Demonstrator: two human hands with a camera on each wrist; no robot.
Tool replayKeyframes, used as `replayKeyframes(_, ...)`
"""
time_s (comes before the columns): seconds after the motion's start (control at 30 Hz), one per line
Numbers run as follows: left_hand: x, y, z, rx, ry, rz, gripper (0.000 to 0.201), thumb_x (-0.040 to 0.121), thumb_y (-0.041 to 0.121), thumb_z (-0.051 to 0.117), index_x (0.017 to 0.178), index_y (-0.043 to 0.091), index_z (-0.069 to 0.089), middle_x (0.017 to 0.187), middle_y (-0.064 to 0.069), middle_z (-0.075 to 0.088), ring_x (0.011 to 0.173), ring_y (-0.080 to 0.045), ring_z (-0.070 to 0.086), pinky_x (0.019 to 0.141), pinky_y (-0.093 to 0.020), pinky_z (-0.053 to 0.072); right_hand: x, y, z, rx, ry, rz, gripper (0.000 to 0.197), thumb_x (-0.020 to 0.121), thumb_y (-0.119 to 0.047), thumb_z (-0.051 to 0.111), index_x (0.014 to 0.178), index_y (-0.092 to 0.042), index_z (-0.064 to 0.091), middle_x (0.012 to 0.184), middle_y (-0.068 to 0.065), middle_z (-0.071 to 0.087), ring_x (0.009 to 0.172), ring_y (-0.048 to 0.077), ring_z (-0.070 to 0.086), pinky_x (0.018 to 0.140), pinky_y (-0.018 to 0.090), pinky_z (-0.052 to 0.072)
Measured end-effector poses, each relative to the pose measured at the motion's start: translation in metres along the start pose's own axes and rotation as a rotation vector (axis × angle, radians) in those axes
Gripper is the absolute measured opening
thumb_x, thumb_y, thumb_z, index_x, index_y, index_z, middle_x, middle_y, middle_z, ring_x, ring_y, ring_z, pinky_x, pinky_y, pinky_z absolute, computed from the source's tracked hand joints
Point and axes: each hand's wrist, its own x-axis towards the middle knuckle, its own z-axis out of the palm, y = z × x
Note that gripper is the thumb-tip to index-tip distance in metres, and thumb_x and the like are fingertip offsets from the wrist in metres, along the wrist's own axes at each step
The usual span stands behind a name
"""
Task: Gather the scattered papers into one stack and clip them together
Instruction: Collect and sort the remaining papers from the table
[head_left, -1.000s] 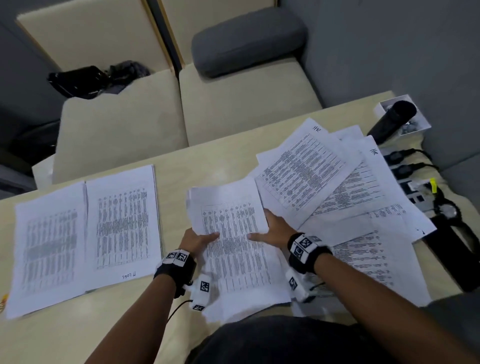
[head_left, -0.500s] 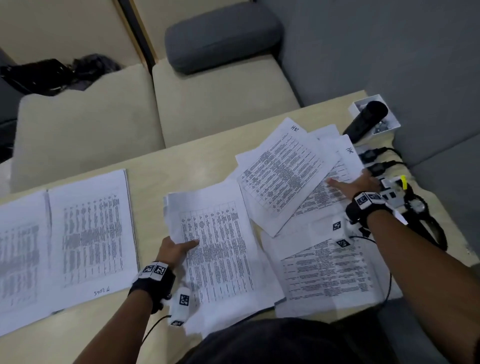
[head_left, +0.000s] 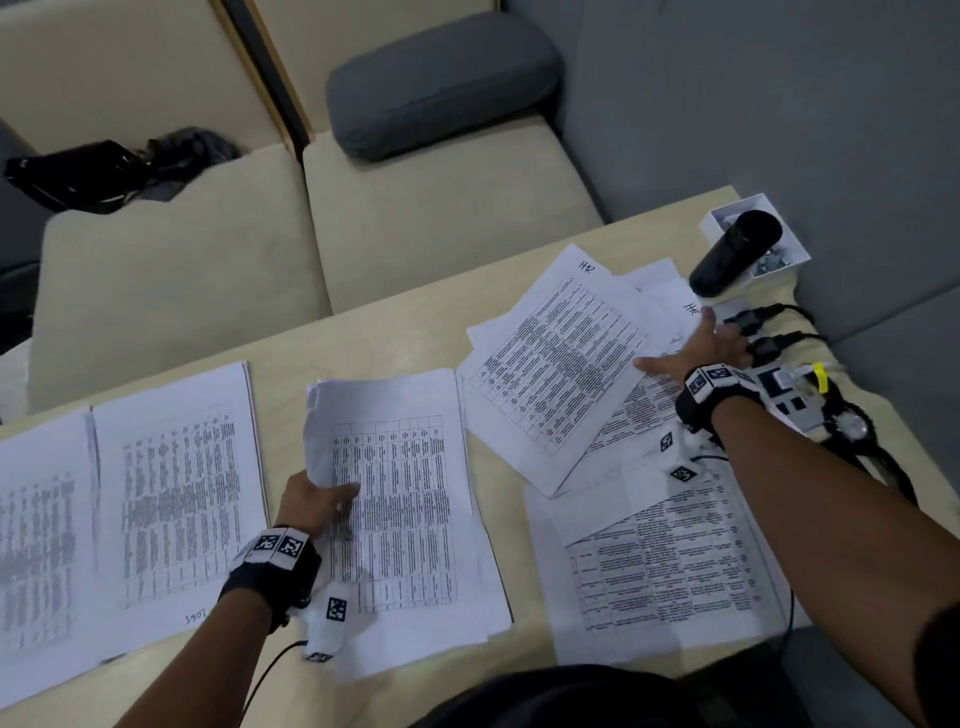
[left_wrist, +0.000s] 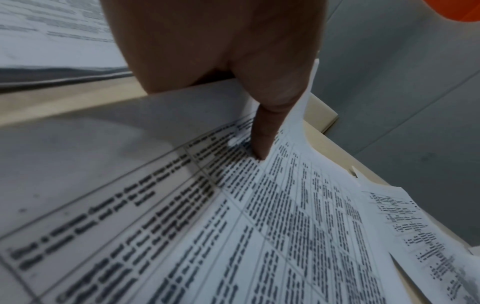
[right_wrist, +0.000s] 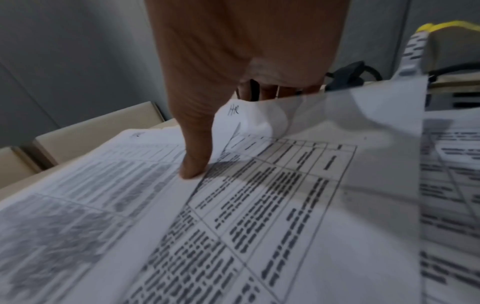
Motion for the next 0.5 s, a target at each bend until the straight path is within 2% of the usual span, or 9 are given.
replayKeyframes(0.07,-0.006,0.008,0.0,-0.011,-0.013,-0.016,0.035,0.072,0.014,0.082,0.091,-0.006,0.061,0.08,-0.024,0.067,0.061,-0.039,0.067,0.056,-0.06,0.057,-0.001,-0.008,0.003,-0.019,0.052,-0.038,0.125,0.045,-0.051,0.093,0.144,-0.016,0.027,0.143,0.022,0.041,0.135,0.039,0.037,0.106,0.055,0.029)
replayKeyframes(0.17,-0.015,0.016,-0.001,-0.003,-0.039,-0.021,0.032,0.074,0.012,0.081,0.088,-0.007,0.061,0.074,-0.022,0.064,0.058,-0.036,0.065,0.055,-0.057,0.058,-0.002,-0.023,0.004,0.094,0.012,-0.124,0.09,0.063,-0.023,0.09,0.135,-0.006,0.039,0.123,0.02,0.061,0.118,0.035,0.057,0.095,0.045,0.045)
replayKeyframes(0.23,-0.017,0.019,-0.002,-0.015,-0.048,-0.015,0.026,0.075,0.009,0.08,0.087,-0.005,0.061,0.071,-0.019,0.063,0.055,-0.033,0.063,0.052,-0.05,0.059,-0.002,-0.032,0.001,0.059,-0.031,-0.196,0.042,0.068,-0.016,0.086,0.1,-0.007,0.059,0.089,0.016,0.064,0.093,0.031,0.061,0.075,0.035,0.05)
replayKeyframes(0.27,-0.018,0.021,-0.005,-0.023,-0.043,-0.005,0.023,0.076,0.007,0.078,0.087,-0.004,0.062,0.071,-0.019,0.063,0.055,-0.032,0.063,0.051,-0.047,0.059,-0.002,-0.035,-0.002,0.037,-0.081,-0.23,0.031,0.07,-0.014,0.084,0.072,-0.011,0.053,0.068,0.011,0.052,0.078,0.025,0.054,0.063,0.029,0.041)
replayKeyframes(0.3,-0.018,0.022,-0.009,-0.028,-0.026,-0.016,0.021,0.076,0.006,0.078,0.087,-0.004,0.063,0.072,-0.02,0.064,0.056,-0.031,0.063,0.052,-0.047,0.059,-0.002,-0.038,-0.003,0.026,-0.144,-0.264,0.047,0.07,-0.013,0.082,0.059,-0.015,0.037,0.06,0.006,0.035,0.071,0.021,0.044,0.059,0.027,0.029)
replayKeyframes(0.37,-0.015,0.025,-0.02,-0.09,0.047,-0.031,0.022,0.075,0.003,0.077,0.089,-0.007,0.064,0.076,-0.024,0.065,0.059,-0.032,0.063,0.054,-0.055,0.058,-0.007,-0.042,-0.013,0.023,-0.233,-0.355,0.054,0.074,-0.014,0.08,0.058,-0.016,0.029,0.061,0.003,0.028,0.066,0.017,0.036,0.058,0.028,0.02)
replayKeyframes(0.43,-0.007,0.026,-0.043,-0.106,0.138,-0.006,0.02,0.074,0.004,0.075,0.088,-0.006,0.064,0.079,-0.027,0.067,0.057,-0.033,0.064,0.046,-0.052,0.057,-0.011,-0.041,-0.028,0.005,-0.23,-0.429,0.031,0.078,-0.015,0.079,0.066,-0.012,0.05,0.067,0.005,0.045,0.07,0.018,0.045,0.059,0.028,0.027)
replayKeyframes(0.47,0.0,0.027,-0.056,-0.079,0.176,0.012,0.021,0.073,0.006,0.075,0.087,-0.006,0.063,0.079,-0.026,0.068,0.056,-0.033,0.065,0.043,-0.045,0.056,-0.012,-0.04,-0.036,0.002,-0.235,-0.49,0.017,0.078,-0.015,0.079,0.078,-0.008,0.063,0.076,0.007,0.057,0.077,0.019,0.053,0.065,0.028,0.036)
replayKeyframes(0.5,0.001,0.03,-0.068,-0.059,0.196,0.027,0.025,0.071,0.009,0.076,0.088,-0.004,0.064,0.081,-0.026,0.069,0.058,-0.034,0.066,0.045,-0.042,0.057,-0.013,-0.039,-0.044,-0.005,-0.254,-0.553,0.018,0.079,-0.015,0.078,0.091,-0.005,0.069,0.087,0.009,0.065,0.086,0.02,0.059,0.073,0.029,0.042)
